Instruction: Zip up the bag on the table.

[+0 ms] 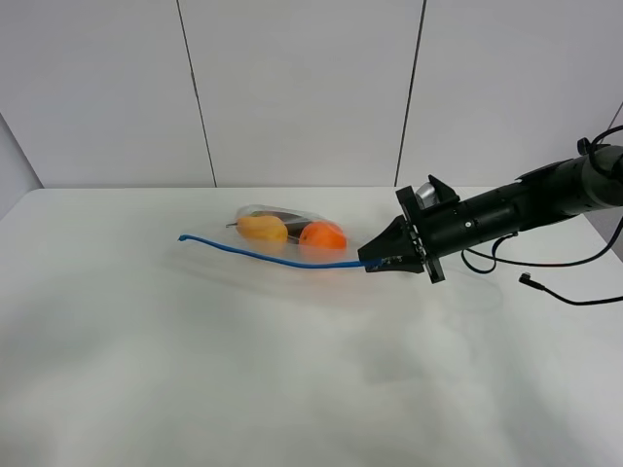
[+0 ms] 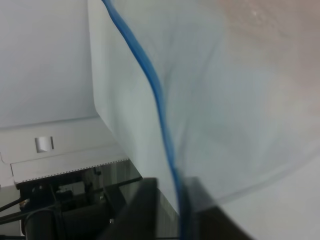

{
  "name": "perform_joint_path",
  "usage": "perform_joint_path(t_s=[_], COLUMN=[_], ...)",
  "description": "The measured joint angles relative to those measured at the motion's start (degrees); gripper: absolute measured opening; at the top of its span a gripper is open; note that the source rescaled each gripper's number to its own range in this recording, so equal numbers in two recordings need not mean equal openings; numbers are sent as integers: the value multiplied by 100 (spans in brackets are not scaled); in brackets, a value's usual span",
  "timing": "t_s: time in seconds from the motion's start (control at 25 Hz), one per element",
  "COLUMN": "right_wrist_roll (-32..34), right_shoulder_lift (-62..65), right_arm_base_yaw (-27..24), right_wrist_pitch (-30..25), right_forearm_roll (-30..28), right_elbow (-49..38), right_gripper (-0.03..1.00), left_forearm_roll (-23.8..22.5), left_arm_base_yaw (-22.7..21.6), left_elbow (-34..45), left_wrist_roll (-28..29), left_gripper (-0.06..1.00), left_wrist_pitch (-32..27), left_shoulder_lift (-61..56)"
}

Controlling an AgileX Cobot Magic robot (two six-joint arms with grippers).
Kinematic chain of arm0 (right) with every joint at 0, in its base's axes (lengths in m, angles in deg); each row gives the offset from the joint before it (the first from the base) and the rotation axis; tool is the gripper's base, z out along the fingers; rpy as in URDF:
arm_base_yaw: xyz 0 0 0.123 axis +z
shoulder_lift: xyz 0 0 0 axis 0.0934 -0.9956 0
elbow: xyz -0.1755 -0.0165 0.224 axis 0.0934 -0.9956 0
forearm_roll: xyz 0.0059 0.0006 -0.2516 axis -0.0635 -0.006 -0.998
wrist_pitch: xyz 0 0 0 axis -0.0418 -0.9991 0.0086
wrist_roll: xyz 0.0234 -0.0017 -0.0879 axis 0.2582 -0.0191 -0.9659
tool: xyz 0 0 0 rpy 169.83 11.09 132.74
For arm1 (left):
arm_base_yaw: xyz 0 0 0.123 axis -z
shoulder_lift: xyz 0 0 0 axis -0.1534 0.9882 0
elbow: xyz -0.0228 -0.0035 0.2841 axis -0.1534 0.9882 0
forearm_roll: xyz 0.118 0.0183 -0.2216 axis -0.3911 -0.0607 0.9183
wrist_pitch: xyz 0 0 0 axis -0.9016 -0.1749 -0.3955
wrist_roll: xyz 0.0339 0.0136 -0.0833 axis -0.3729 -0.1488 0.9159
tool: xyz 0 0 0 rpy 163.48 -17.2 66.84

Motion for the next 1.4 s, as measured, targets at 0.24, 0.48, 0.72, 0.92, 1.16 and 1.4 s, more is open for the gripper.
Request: perform_joint_path(t_s=[0.24, 0.48, 0.72, 0.92, 1.16, 1.4], right_wrist_roll=[318, 1834, 3347, 3685, 3725, 3725], right_shoulder_lift=[0, 0, 0, 0, 0, 726], right_arm_base_yaw=[-33, 38, 332, 187, 23, 23], right_wrist_pitch=[-9, -40, -35, -40, -53, -53], right_forearm_roll=[-455, -2788, -5411, -6286, -6398, -6568], right_elbow=[152, 1575, 2965, 3279, 3279, 2602], right_gripper=[96, 100, 100, 100, 100, 100], left_forearm_roll=[0, 0, 2, 2, 2, 2], left_arm_base_yaw=[0, 0, 0, 0, 0, 0], left_elbow=[0, 0, 0, 0, 0, 0], left_wrist_roll=[0, 0, 0, 0, 0, 0], left_gripper=[100, 100, 100, 100, 100, 100], left_wrist_pitch=[5, 5, 5, 5, 5, 5], left_shoulder_lift=[0, 0, 0, 0, 0, 0])
